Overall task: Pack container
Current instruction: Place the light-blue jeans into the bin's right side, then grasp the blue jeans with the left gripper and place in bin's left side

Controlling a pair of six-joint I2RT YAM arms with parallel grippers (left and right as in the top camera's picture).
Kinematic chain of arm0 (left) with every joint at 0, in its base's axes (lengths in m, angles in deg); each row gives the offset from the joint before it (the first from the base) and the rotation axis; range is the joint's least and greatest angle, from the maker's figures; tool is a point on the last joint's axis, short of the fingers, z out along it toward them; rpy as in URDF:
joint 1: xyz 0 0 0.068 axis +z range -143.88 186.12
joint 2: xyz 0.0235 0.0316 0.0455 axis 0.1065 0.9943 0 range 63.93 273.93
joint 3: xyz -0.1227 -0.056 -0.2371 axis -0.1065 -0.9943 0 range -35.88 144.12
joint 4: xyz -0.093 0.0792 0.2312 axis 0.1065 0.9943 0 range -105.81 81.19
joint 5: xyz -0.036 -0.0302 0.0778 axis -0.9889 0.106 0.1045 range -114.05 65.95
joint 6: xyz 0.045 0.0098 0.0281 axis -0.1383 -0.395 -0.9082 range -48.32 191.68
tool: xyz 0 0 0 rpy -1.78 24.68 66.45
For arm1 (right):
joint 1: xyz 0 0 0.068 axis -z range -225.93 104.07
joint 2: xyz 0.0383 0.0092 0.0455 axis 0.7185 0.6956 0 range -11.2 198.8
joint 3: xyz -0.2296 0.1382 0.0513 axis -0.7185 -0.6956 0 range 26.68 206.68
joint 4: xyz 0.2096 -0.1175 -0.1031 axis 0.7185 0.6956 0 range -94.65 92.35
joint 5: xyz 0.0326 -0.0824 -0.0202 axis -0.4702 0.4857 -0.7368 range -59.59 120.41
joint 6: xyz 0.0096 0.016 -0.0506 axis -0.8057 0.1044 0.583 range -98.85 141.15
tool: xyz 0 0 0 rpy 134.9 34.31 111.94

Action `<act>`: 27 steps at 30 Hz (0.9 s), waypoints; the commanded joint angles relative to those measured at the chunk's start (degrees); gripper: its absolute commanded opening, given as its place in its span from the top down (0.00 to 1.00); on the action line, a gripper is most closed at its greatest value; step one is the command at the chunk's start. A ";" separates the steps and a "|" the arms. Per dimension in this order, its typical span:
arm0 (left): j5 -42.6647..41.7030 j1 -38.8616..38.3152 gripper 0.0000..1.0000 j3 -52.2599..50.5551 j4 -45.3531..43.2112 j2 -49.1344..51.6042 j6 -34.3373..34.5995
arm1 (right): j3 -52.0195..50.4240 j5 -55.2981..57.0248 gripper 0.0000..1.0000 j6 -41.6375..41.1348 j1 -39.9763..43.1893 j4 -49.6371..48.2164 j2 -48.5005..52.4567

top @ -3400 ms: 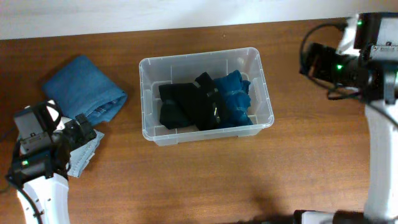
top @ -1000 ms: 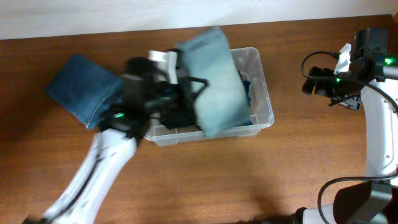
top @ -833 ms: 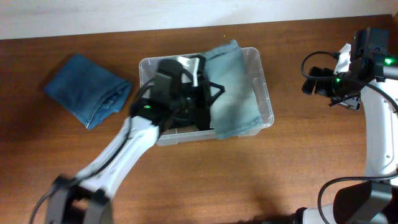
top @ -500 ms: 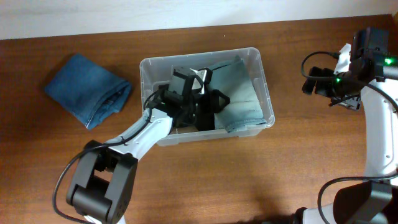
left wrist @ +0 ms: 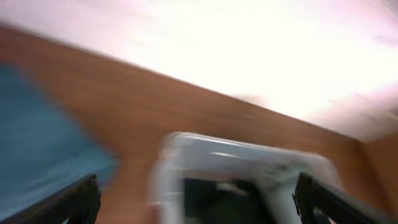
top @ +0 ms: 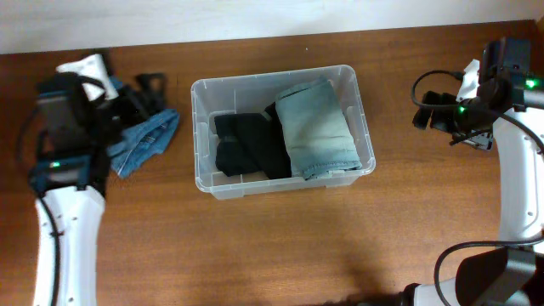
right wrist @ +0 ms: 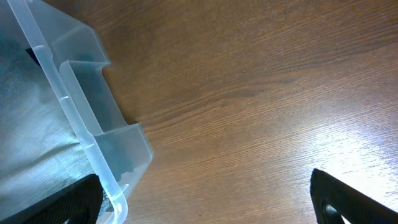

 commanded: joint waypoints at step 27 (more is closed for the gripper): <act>-25.46 20.92 0.99 -0.68 -7.76 35.08 3.96 | -0.09 0.00 0.02 1.92 -0.04 1.36 -0.79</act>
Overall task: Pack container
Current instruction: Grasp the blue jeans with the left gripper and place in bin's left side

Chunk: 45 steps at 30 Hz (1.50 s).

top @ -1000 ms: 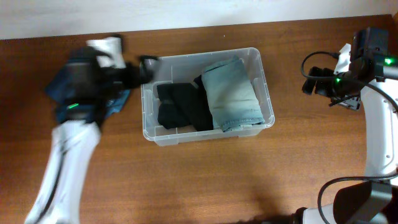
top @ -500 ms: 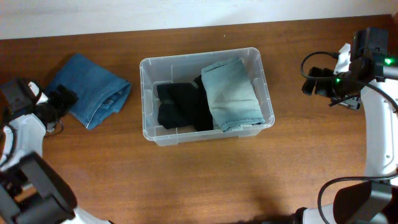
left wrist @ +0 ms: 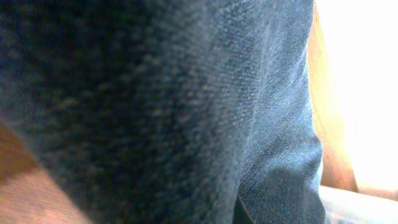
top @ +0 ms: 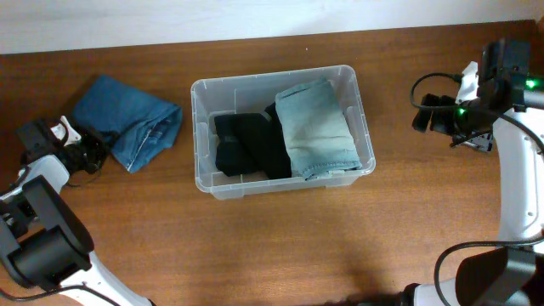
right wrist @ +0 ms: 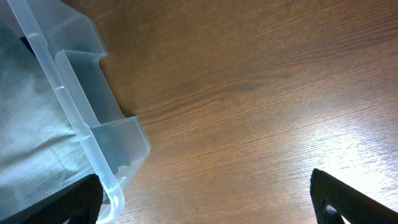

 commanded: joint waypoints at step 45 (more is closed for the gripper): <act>2.62 -32.98 0.29 4.52 19.30 -21.22 -16.06 | -0.09 -0.13 0.02 0.74 -0.04 0.02 -0.79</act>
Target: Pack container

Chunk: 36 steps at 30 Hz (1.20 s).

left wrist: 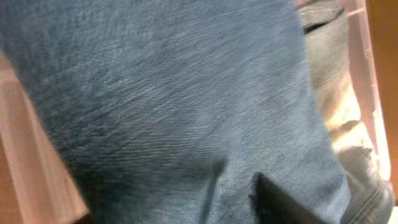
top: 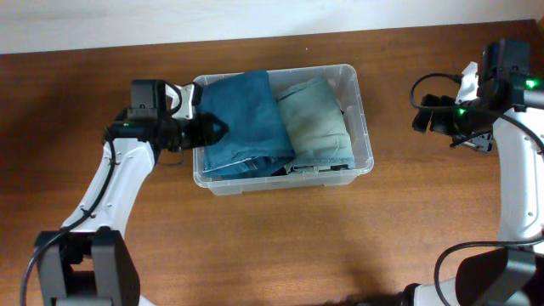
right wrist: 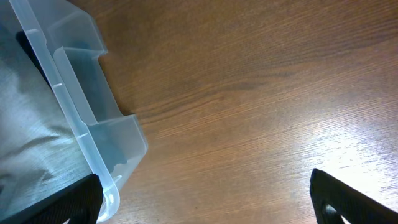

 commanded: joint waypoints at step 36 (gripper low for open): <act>33.62 -7.65 0.73 24.04 11.52 -8.92 -7.74 | -0.17 -1.16 0.01 12.02 -26.60 -2.97 -1.25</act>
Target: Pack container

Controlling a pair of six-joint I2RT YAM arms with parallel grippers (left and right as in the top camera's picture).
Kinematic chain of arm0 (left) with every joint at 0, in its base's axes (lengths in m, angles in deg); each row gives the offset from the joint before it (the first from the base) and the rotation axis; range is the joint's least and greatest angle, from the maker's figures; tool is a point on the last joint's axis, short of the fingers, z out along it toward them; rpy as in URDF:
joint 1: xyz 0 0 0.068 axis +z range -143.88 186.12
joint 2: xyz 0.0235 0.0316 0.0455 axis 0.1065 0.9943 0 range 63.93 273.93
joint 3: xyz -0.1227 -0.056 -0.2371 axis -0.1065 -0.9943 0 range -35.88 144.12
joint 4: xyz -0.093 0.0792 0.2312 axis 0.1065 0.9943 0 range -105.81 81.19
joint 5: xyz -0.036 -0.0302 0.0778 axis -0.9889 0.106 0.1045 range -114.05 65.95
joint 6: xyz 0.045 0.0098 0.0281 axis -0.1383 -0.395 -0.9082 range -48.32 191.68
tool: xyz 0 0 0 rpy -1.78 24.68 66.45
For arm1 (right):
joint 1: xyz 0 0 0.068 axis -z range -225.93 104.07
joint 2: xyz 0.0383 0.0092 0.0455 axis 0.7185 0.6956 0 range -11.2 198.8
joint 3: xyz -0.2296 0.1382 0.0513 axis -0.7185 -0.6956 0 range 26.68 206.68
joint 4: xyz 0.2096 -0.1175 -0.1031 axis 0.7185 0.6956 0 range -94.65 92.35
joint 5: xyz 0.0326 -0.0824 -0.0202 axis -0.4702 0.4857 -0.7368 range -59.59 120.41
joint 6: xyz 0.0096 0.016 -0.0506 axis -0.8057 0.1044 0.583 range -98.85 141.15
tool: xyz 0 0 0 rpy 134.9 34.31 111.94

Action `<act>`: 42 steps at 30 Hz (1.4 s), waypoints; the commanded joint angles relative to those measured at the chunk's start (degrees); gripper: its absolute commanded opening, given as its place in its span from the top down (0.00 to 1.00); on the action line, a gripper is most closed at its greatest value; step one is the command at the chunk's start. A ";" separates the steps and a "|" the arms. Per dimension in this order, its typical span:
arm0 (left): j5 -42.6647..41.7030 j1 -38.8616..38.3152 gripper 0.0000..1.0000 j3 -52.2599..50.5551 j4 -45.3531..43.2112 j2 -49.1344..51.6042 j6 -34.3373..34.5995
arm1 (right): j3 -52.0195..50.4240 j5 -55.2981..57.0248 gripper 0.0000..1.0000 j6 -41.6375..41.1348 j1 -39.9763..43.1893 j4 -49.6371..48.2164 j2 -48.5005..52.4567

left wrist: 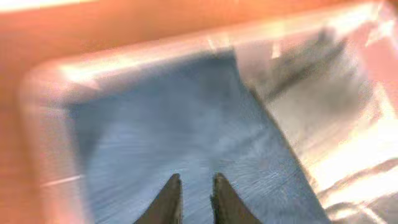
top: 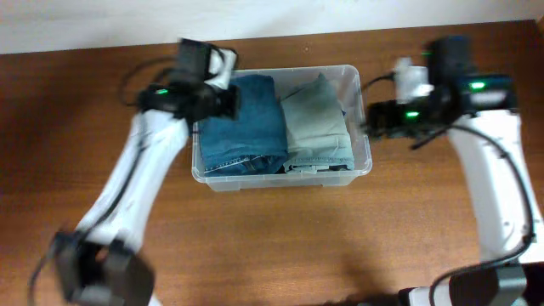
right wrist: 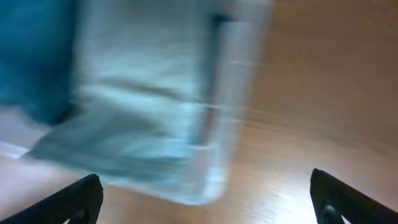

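A clear plastic container (top: 280,73) stands mid-table. Folded blue jeans (top: 251,119) fill its left half and folded light-wash jeans (top: 316,123) its right half. My left gripper (top: 228,100) hovers over the back left corner. In the left wrist view, the left gripper (left wrist: 196,186) is shut with nothing in it, above the blue jeans (left wrist: 155,137). My right gripper (top: 371,119) is just outside the right wall. It stands wide open (right wrist: 205,196) and empty beside the blurred container (right wrist: 230,93).
Bare brown wood surrounds the container on all sides. The table's back edge meets a white wall just behind the container. A dark garment is almost wholly covered under the jeans.
My left gripper has let go of the blue jeans and moved from the left wall to above the back left corner. My right arm has moved left, up to the container's right wall.
The blue jeans first lay on the table at far left, with a black garment and light jeans in the container. My left gripper was then at the blue jeans. Later it held them inside the container, over the black garment. Now they lie there free.
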 commanded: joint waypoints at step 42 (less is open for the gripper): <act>1.33 23.39 0.01 -22.12 9.44 -38.80 -3.80 | -19.89 8.22 0.02 -5.11 6.60 -10.86 -36.22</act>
